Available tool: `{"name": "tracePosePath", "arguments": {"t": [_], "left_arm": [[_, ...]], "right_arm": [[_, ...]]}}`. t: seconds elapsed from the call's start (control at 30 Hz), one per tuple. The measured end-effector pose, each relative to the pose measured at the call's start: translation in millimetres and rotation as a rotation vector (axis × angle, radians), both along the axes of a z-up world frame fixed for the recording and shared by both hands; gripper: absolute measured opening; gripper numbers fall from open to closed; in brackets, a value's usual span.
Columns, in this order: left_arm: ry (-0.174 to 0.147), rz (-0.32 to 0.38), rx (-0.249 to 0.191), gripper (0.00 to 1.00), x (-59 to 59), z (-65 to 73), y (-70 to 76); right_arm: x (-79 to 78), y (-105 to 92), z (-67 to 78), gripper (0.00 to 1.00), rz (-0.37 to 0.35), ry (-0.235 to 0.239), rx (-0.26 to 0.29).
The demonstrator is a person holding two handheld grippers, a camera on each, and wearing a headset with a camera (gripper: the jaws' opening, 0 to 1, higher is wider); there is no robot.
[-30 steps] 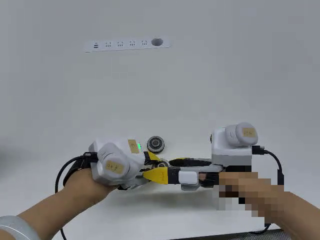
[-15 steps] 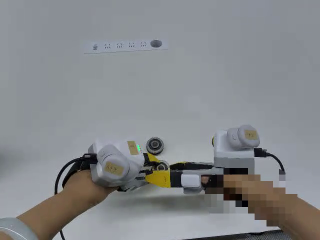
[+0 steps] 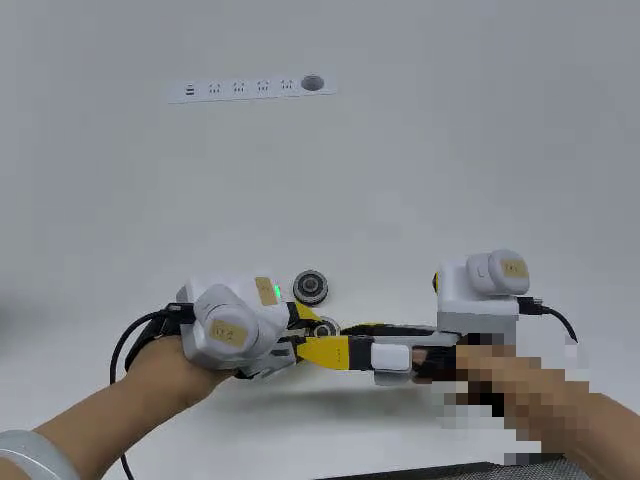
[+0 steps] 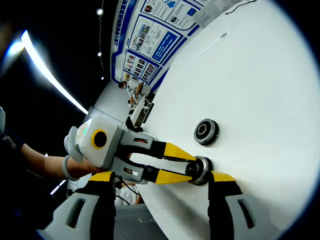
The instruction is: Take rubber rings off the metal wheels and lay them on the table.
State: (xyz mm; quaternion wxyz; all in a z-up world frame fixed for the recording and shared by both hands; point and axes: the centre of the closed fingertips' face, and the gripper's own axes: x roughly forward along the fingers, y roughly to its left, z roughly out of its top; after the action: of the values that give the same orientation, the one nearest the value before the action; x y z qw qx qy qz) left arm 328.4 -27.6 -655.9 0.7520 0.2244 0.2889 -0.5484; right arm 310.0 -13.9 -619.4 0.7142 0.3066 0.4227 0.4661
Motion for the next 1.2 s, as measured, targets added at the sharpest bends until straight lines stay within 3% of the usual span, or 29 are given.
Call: {"name": "tracePosePath", "arguments": {"t": [0.33,0.57,0.83,1.2], "left_arm": [[0.001,0.001,-0.003,0.12,0.0,0.1,-0.1],[0.002,0.002,-0.003,0.12,0.0,0.3,0.2],[0.002,0.005,-0.002,0.12,0.1,0.5,0.6],[0.002,0.006,-0.003,0.12,0.3,0.5,0.3]], "right_arm": [[0.9,2.5,-5.2,0.73,0.009,-0.010,-0.019],[-0.3,1.1,-0.7,0.76,0.000,0.010,0.015],[3.7,-8.8,1.6,0.65,-0.040,0.026,0.041],[7.4,-9.8,-7.8,0.55,-0.037,0.016,-0.006]]}}
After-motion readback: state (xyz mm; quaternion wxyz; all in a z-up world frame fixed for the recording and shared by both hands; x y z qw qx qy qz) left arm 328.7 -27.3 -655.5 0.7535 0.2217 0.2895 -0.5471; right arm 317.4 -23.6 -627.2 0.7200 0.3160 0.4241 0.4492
